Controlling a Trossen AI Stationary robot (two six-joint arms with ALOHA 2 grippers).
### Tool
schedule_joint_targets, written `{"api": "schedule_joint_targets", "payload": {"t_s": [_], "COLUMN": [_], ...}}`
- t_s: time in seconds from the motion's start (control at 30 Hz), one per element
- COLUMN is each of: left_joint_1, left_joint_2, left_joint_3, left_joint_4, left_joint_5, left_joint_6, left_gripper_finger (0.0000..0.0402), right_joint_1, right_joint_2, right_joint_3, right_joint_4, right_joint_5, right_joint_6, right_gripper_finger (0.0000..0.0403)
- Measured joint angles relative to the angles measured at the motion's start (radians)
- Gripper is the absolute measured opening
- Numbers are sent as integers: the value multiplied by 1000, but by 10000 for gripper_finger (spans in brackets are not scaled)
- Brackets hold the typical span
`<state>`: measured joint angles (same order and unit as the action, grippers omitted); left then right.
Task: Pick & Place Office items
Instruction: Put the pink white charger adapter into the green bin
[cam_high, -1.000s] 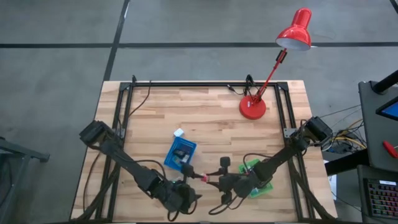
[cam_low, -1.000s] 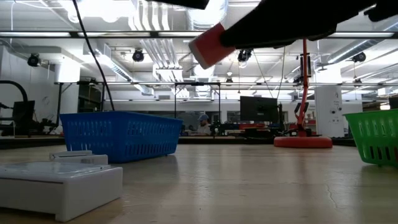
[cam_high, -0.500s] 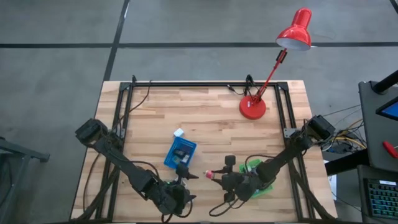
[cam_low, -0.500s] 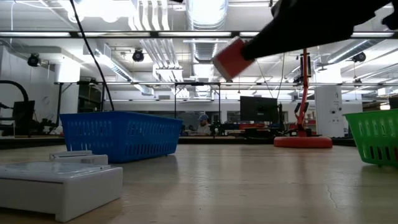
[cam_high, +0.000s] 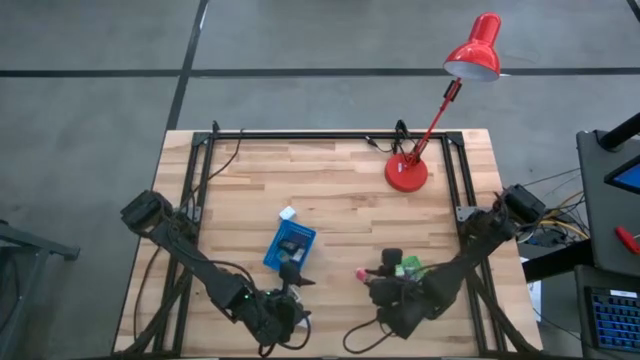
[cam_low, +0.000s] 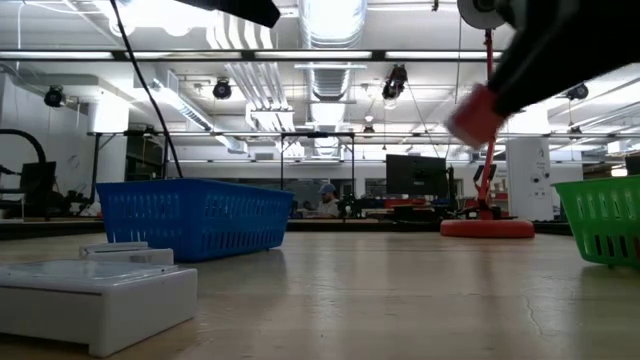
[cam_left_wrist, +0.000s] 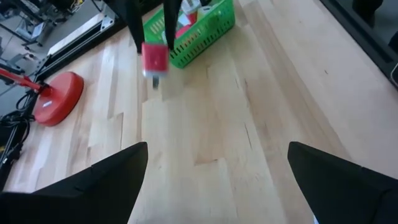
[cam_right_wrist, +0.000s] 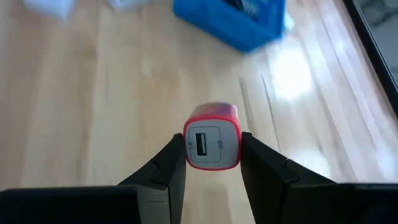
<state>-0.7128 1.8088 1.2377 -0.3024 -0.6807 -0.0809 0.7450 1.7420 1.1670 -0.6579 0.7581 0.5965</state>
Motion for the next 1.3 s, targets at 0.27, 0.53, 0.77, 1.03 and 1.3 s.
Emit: {"api": "schedule_joint_targets", "payload": {"t_s": [0.27,0.53,0.77,1.03,1.3], "left_joint_1": [-16,-34,-35,-35,-35], "left_joint_2": [-35,-61,-61,-61,-61], "left_joint_3": [0,0,-2,-4,-4], "left_joint_4": [-73,-200,-266,-268,-275], "left_joint_5": [-52,-108,-112,-112,-124], "left_joint_6": [-51,-152,-234,-242,-241], "left_gripper_finger": [390,390,390,389,389], "right_joint_1": [49,67,68,76,105], "right_joint_2": [0,0,-1,0,0], "right_joint_3": [55,55,57,58,143], "right_joint_4": [-289,-450,-542,-580,-683], "right_joint_5": [-75,-149,-226,-317,-270], "right_joint_6": [205,334,374,413,469], "right_gripper_finger": [116,116,116,116,116]}}
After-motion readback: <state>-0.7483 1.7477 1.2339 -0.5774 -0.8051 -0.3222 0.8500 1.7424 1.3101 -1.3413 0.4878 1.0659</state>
